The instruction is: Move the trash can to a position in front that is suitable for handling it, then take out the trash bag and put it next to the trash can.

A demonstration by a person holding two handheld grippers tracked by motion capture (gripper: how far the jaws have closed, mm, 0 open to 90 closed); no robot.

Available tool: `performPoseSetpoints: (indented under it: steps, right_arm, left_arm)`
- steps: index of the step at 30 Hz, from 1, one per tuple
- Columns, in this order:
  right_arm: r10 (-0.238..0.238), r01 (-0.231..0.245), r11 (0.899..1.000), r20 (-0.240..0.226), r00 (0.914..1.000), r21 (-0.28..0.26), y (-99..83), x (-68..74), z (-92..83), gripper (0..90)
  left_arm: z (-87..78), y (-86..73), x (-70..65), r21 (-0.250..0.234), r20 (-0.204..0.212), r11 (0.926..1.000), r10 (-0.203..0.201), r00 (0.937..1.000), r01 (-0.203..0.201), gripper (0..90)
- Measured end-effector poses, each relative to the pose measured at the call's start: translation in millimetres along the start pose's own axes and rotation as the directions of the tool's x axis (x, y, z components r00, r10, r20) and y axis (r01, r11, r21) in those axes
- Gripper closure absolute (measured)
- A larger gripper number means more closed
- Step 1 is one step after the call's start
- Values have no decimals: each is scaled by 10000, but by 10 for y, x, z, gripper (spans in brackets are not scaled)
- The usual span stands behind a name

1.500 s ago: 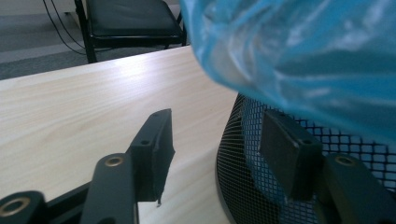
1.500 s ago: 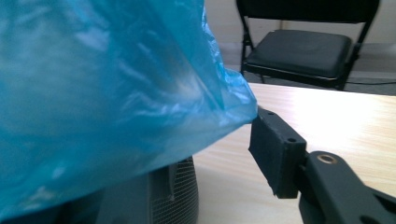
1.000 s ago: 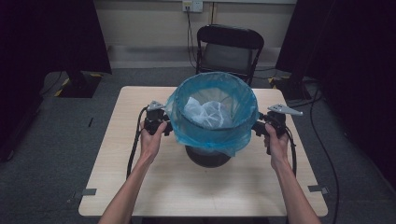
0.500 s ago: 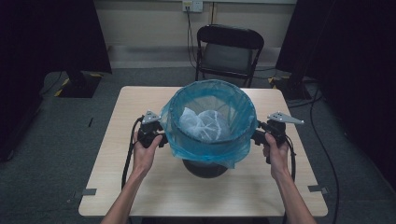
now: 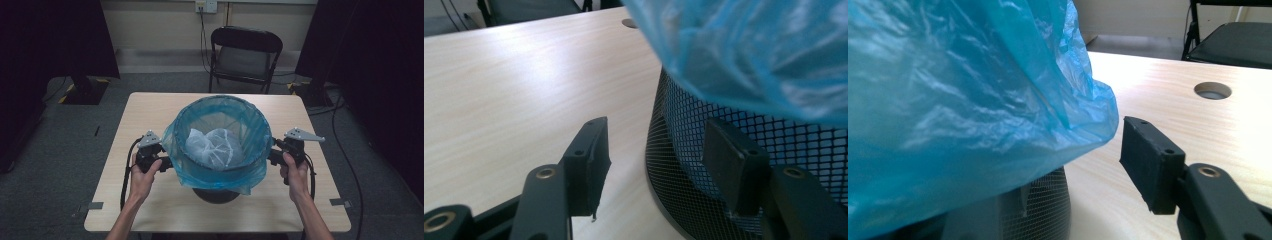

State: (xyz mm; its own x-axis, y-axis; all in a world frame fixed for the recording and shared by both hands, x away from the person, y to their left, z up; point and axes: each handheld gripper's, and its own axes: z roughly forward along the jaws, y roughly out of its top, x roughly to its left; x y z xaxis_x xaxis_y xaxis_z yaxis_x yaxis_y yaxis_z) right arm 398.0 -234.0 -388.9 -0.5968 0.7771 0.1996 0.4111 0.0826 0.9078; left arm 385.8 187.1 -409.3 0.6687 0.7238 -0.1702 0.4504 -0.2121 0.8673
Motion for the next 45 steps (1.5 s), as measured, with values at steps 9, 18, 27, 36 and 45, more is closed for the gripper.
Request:
performPoseSetpoints:
  steps: [9, 18, 27, 36, 45]
  right_arm:
    - [101, -98, 9999, -245, 9996, 135, -60, 148, -75, 474]
    - [52, -25, 9992, -656, 9978, 398, -84, 194, -137, 434]
    - [-211, 231, 9986, -420, 9989, 484, -60, 162, -178, 261]
    - [-470, 471, 9989, -548, 9974, -4, 50, 177, -301, 249]
    - [-621, 523, 9947, -1118, 9918, -884, 140, 214, -435, 286]
  left_arm:
    - [-159, -71, 29, 188, 663, 9996, 191, 9976, -203, 411]
    - [-201, -138, 36, -30, 867, 10000, 23, 9962, -21, 380]
    - [-187, -158, 77, -89, 707, 9995, -309, 9970, 316, 265]
    - [-423, -42, 132, -938, 880, 9941, -458, 9951, 540, 186]
    - [-566, 91, 7, -1748, 901, 9846, 78, 9959, 81, 217]
